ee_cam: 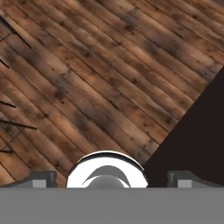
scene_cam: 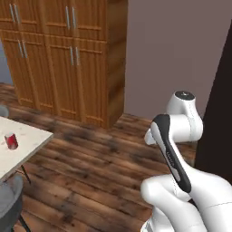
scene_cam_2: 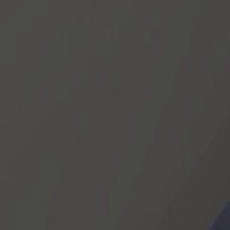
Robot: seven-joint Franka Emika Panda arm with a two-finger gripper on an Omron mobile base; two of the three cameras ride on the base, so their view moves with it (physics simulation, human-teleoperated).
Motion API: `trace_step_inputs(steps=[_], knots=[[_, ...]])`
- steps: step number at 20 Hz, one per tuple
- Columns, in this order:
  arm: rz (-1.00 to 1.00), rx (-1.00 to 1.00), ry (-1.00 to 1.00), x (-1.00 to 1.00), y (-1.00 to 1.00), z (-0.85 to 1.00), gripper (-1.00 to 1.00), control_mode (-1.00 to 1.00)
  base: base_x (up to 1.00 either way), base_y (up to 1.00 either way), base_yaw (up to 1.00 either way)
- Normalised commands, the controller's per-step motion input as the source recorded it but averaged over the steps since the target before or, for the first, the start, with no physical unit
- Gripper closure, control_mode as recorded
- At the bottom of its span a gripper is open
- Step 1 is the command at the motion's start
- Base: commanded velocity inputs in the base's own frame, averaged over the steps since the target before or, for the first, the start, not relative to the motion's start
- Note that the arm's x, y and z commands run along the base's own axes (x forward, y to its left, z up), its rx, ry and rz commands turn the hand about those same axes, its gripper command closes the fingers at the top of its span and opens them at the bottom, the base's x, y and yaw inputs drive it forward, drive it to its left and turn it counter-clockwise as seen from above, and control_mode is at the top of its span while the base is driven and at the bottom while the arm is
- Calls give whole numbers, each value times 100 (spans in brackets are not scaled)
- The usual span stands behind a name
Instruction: Four empty soda cans are scattered around the kitchen. Gather all the cans and cluster them next to the stove for recycling.
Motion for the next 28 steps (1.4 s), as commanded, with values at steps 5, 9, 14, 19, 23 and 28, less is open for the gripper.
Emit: trace_step_inputs(steps=[5,9,14,19,23,28], knots=[[0,0,0,0,0,0,-100,100,54,0,66],[0,0,0,0,0,0,-100,100,51,0,63],[0,0,0,0,0,0,-100,100,46,0,59],[0,0,0,0,0,0,-100,100,45,0,54],[0,0,0,0,0,0,-100,100,43,0,48],[0,0,0,0,0,0,-100,100,51,-9,38]])
